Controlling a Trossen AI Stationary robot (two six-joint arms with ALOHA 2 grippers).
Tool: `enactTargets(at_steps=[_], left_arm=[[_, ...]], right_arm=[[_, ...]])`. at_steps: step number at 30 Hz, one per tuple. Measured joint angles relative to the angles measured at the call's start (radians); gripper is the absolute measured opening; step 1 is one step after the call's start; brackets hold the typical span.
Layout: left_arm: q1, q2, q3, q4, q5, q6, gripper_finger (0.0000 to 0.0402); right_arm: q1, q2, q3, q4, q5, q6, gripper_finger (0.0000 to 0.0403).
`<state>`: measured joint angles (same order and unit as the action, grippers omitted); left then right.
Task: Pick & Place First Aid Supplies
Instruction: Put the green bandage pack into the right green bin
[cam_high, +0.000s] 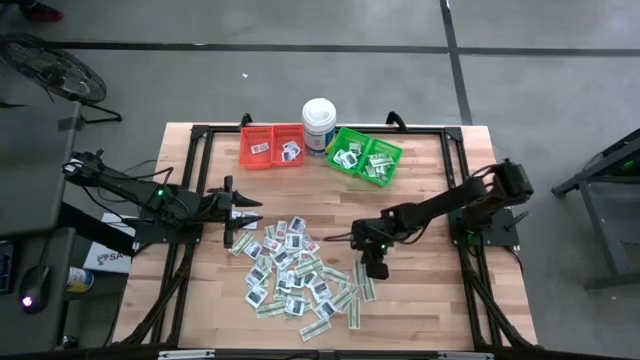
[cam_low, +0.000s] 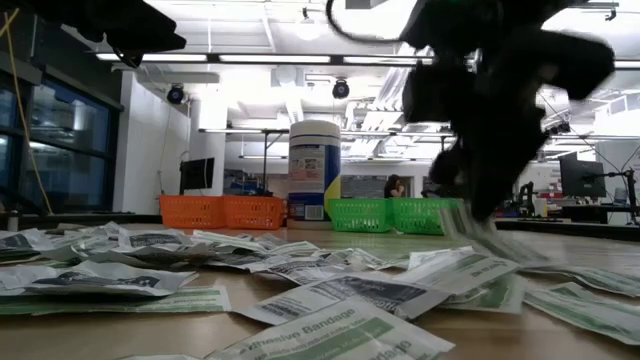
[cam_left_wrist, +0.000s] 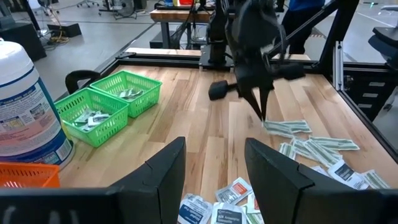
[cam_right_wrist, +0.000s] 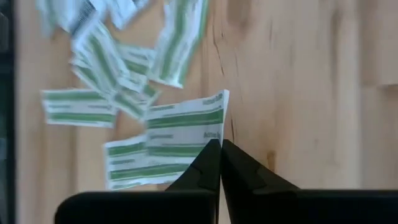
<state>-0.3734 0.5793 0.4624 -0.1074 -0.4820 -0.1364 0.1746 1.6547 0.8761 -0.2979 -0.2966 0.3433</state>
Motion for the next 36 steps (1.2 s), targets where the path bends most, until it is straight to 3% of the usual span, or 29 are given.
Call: enactTargets(at_steps=[9,15,20,25,29,36], left_arm=[[0.000,0.000,0.001,0.002,0.001,-0.011,0.0162],[0.000,0.000,0.001,0.003,0.001,-0.011,0.0162],[0.000,0.000,0.001,0.003,0.002,-0.011,0.0162],[0.000,0.000,0.001,0.003,0.002,-0.016,0.0162],[0.000,0.000,0.001,0.004,0.002,-0.021,0.0162],[0.000,0.000,0.001,0.004,0.002,-0.029,0.0162]], right_arm=[[-0.115,-0.277,0.000,-0.255,0.107,0.018,0.0000],[-0.251,-0.481,0.000,-0.404,0.229,0.007,0.0000],[-0.387,-0.578,0.000,-0.451,0.348,0.015,0.0000],[-0.508,-0.576,0.000,-0.446,0.453,0.080,0.0000],[-0.585,-0.531,-0.007,-0.391,0.444,0.071,0.0000],[-0.720,-0.396,-0.009,-0.329,0.385,-0.094,0.0000]])
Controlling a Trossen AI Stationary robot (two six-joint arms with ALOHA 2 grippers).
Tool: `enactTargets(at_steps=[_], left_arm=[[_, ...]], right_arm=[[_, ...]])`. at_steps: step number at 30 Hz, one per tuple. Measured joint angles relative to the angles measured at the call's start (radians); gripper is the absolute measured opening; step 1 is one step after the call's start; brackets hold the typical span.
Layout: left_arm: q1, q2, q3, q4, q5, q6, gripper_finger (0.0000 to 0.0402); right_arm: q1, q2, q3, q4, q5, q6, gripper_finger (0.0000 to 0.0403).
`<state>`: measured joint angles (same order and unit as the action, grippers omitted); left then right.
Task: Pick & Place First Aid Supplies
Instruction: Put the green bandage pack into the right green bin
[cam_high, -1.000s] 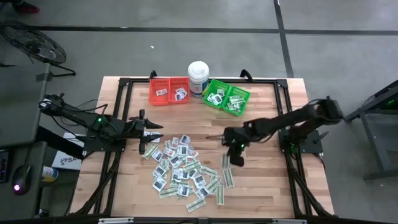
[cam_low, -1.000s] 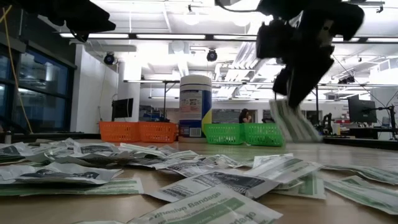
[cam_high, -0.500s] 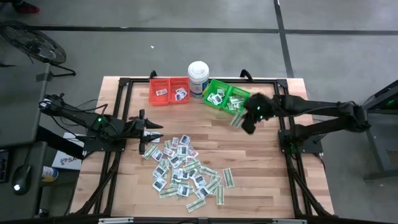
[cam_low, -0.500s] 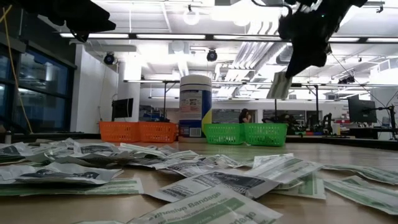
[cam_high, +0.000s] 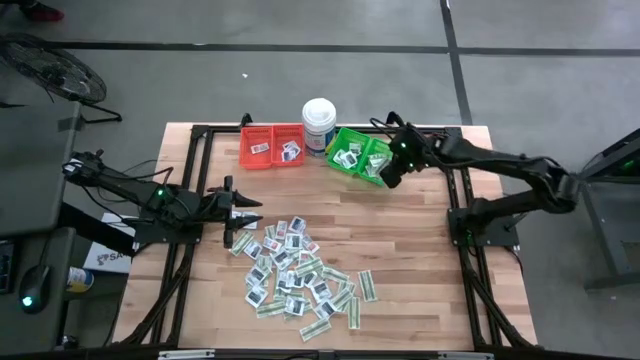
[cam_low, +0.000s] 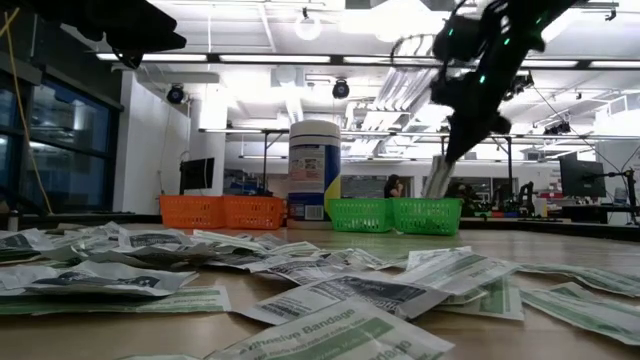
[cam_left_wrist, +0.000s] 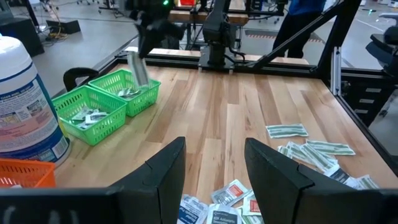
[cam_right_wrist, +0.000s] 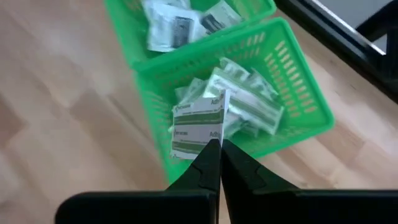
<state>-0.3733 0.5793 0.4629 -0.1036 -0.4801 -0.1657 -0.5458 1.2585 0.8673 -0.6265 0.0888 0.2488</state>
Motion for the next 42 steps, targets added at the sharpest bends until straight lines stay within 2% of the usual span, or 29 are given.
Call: enactTargets(at_steps=[5,9,13,18,21,25,32,36,42], left_arm=[[0.000,0.000,0.000,0.000,0.001,-0.017,0.0162],[0.000,0.000,0.000,0.000,0.001,-0.023,0.0162],[0.000,0.000,0.000,0.000,0.001,-0.031,0.0162],[0.000,0.000,0.000,-0.001,0.001,-0.049,0.0162],[0.000,0.000,0.000,-0.001,0.000,-0.049,0.0162],[0.000,0.000,0.000,-0.001,-0.002,-0.049,0.0162],[0.000,0.000,0.000,-0.003,-0.002,-0.049,0.0162],[0.000,0.000,0.000,-0.003,-0.002,-0.049,0.0162],[0.000,0.000,0.000,-0.004,-0.007,-0.045,0.0162]], right_arm=[[-0.087,0.099,0.000,0.077,-0.092,-0.090,0.0000],[-0.142,0.181,0.000,0.103,-0.121,-0.146,0.0000],[-0.176,0.245,0.000,0.131,-0.125,-0.178,0.0000],[-0.201,0.267,0.000,0.182,-0.124,-0.179,0.0006],[-0.214,0.267,0.011,0.200,-0.159,-0.179,0.0030],[-0.230,0.267,0.038,0.191,-0.189,-0.159,0.0087],[-0.247,0.260,0.102,0.077,-0.175,-0.182,0.0178],[-0.237,0.220,0.145,-0.028,-0.241,-0.237,0.0200],[-0.155,0.103,0.145,-0.137,-0.379,-0.302,0.0204]])
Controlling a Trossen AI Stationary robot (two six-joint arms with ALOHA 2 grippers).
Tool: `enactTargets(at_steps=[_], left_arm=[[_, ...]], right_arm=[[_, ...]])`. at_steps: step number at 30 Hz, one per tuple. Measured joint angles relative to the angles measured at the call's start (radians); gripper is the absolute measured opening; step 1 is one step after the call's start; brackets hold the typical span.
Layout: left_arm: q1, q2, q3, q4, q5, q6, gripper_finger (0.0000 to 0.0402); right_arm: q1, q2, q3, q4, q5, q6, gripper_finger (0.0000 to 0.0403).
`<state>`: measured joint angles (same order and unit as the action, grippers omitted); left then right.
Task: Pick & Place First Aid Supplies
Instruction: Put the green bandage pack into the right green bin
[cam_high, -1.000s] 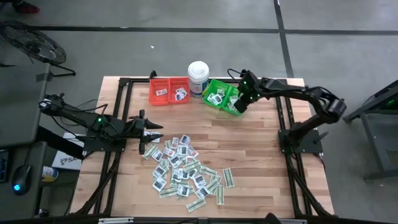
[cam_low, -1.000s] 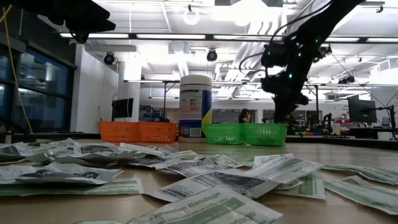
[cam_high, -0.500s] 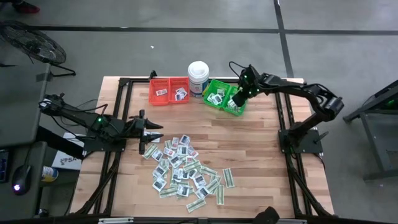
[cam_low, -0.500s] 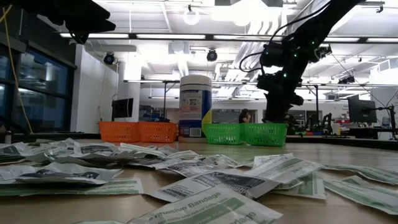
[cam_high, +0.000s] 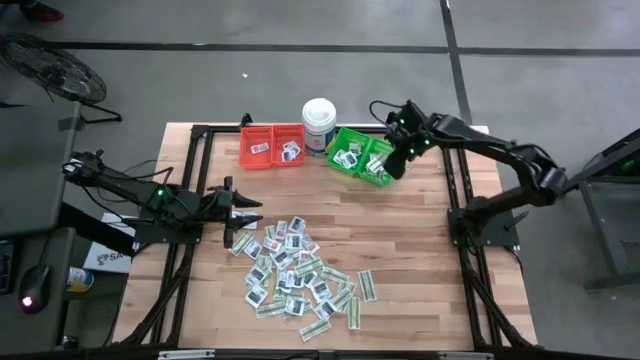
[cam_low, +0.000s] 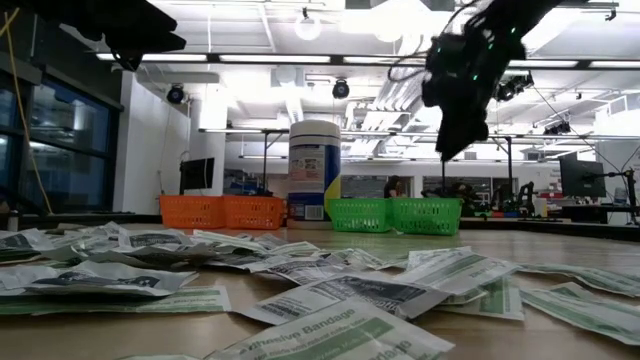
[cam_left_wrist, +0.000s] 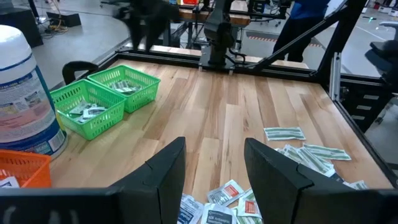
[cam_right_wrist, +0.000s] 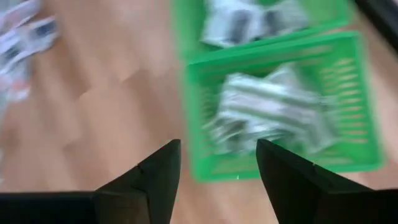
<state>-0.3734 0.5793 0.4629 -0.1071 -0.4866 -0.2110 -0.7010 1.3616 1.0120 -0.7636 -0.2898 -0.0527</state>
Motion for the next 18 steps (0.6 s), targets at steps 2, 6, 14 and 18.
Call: enactTargets(at_steps=[2,6,14,18], left_arm=[[0.000,0.000,0.000,-0.002,-0.004,0.001,0.0162],[0.000,0.000,0.000,-0.014,-0.022,0.003,0.0162],[0.000,0.001,0.000,-0.015,-0.028,0.005,0.0162],[0.000,0.001,0.000,-0.023,-0.021,0.008,0.0162]], right_arm=[[0.051,-0.036,-0.009,-0.031,-0.017,-0.006,0.0204],[0.194,-0.106,-0.036,-0.055,-0.010,0.012,0.0204],[0.542,-0.152,-0.041,-0.052,0.116,0.218,0.0204],[0.720,-0.146,-0.041,-0.023,0.189,0.358,0.0204]])
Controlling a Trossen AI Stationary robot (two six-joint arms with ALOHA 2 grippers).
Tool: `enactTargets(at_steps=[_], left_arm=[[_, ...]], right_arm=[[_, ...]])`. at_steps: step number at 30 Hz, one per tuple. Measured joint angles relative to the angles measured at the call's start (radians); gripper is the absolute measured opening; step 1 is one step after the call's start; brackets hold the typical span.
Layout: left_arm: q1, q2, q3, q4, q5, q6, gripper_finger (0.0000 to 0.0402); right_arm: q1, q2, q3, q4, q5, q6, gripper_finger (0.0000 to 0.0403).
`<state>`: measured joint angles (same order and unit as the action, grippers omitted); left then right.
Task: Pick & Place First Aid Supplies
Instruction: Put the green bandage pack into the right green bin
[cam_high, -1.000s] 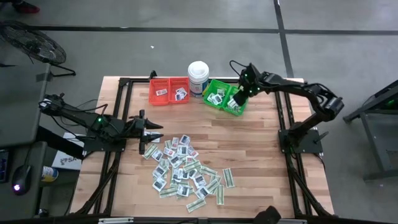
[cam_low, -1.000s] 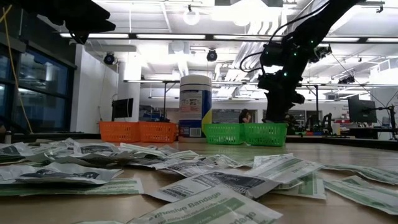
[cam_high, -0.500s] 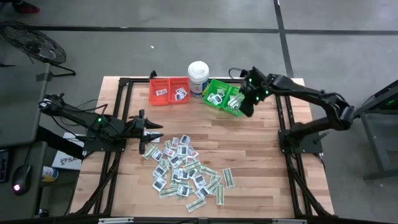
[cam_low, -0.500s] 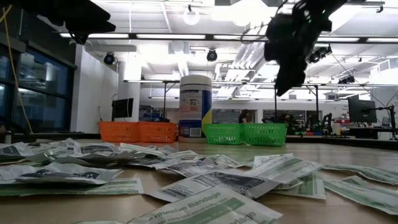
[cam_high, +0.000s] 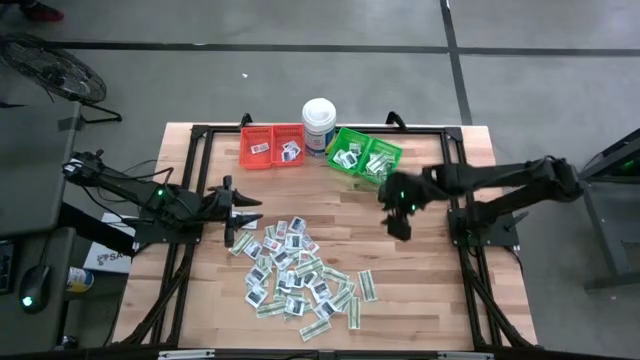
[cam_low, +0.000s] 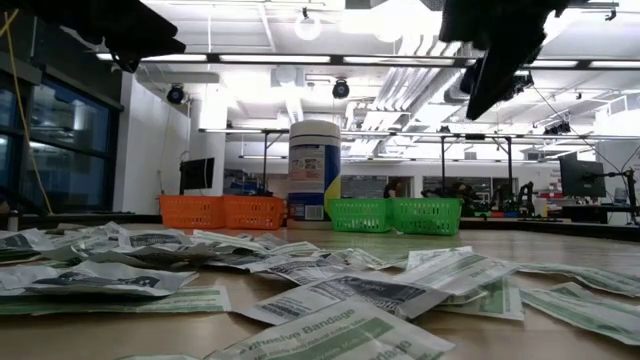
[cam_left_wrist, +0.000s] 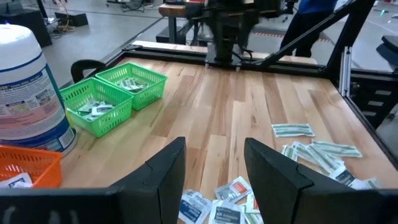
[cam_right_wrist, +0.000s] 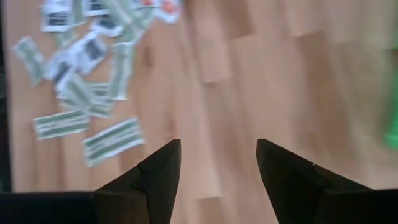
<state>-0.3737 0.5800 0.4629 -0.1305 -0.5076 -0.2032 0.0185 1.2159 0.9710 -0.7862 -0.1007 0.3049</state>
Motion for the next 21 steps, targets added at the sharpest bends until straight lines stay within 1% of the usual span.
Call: enactTargets(at_steps=[6,9,12,15,21], left_arm=[[0.000,0.000,0.000,-0.046,0.021,0.026,0.0162],[0.000,0.000,0.000,-0.058,0.033,0.036,0.0162],[0.000,0.000,0.000,-0.055,0.057,0.051,0.0162],[0.000,0.000,0.000,-0.060,0.068,0.052,0.0162],[0.000,0.000,0.000,-0.060,0.115,0.053,0.0162]], right_arm=[[0.249,0.049,0.000,0.115,0.048,0.163,0.0204],[0.364,0.106,0.000,0.198,0.069,0.222,0.0204],[0.463,0.185,0.001,0.278,0.120,0.266,0.0204],[0.537,0.278,0.019,0.305,0.163,0.314,0.0204],[0.624,0.483,0.103,0.311,0.169,0.325,0.0204]])
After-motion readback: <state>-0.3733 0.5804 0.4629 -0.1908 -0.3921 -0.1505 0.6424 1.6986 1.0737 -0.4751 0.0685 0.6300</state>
